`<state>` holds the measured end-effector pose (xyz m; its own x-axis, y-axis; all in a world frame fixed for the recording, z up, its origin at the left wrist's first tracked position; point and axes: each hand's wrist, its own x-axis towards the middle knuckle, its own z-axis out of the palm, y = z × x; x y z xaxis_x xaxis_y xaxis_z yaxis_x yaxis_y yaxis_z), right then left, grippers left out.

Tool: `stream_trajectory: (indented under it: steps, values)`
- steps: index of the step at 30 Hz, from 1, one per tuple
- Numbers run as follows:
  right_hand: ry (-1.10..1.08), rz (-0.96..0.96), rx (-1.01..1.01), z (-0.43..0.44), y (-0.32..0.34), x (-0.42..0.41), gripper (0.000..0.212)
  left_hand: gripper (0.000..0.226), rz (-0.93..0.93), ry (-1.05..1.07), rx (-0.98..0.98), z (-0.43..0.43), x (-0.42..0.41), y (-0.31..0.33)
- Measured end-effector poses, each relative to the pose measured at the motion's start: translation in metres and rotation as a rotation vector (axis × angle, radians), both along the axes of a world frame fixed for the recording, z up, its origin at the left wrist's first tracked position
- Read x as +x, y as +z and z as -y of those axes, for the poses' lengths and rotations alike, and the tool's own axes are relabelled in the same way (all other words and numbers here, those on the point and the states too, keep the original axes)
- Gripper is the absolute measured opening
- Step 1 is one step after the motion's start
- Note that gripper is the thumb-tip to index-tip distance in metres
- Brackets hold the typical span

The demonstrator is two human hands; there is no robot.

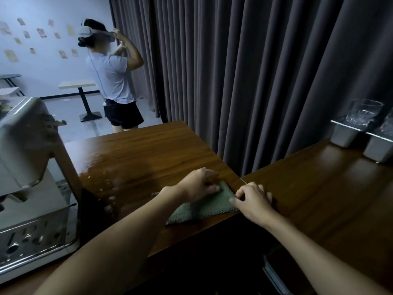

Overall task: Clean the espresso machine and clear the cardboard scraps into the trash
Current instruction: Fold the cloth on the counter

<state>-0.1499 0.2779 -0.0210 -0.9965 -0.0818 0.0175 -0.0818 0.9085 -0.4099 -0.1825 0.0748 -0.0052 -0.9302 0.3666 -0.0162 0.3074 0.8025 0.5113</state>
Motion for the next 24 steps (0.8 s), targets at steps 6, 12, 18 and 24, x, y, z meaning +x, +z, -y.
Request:
stream_trajectory:
  steps: [6, 12, 18, 24]
  values:
    - [-0.068, -0.086, -0.107, -0.015, -0.002, 0.004, 0.017, 0.012, -0.008, -0.109, 0.152, -0.029, -0.023, -0.005]
    - [-0.088, -0.029, -0.110, -0.030, 0.000, 0.008, 0.027, 0.019, 0.034, -0.215, 0.209, -0.038, -0.031, 0.005]
    - [-0.104, -0.066, -0.234, -0.007, -0.002, 0.019, 0.023, 0.031, 0.083, -0.290, 0.156, -0.021, -0.034, 0.018]
    - [-0.155, 0.030, -0.016, 0.006, -0.001, 0.027, 0.045, 0.018, 0.123, -0.248, 0.214, -0.017, -0.027, 0.024]
